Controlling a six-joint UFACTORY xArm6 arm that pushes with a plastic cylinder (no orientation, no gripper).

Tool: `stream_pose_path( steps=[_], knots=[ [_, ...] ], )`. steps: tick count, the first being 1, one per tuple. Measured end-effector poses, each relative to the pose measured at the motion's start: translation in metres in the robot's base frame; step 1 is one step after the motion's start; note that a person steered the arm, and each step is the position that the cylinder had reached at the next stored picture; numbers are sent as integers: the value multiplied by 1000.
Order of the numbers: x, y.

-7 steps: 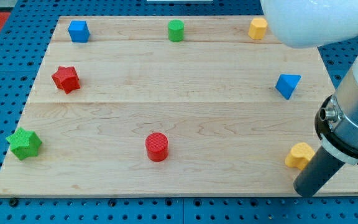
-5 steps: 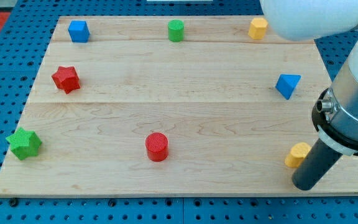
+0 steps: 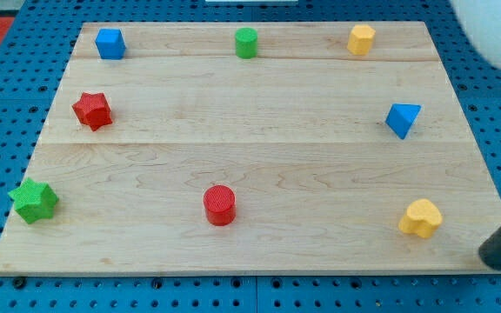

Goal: Push the yellow heart to the bottom center

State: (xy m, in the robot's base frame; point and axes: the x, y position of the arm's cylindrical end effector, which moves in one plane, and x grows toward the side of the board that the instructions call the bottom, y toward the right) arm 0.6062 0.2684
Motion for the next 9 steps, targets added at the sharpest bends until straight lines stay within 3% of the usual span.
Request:
stream_pose_path(
  steps=[3, 6, 7, 9],
  knots=[
    [-67, 24],
    [-52, 21],
    [-25, -3],
    [-52, -124]
  ],
)
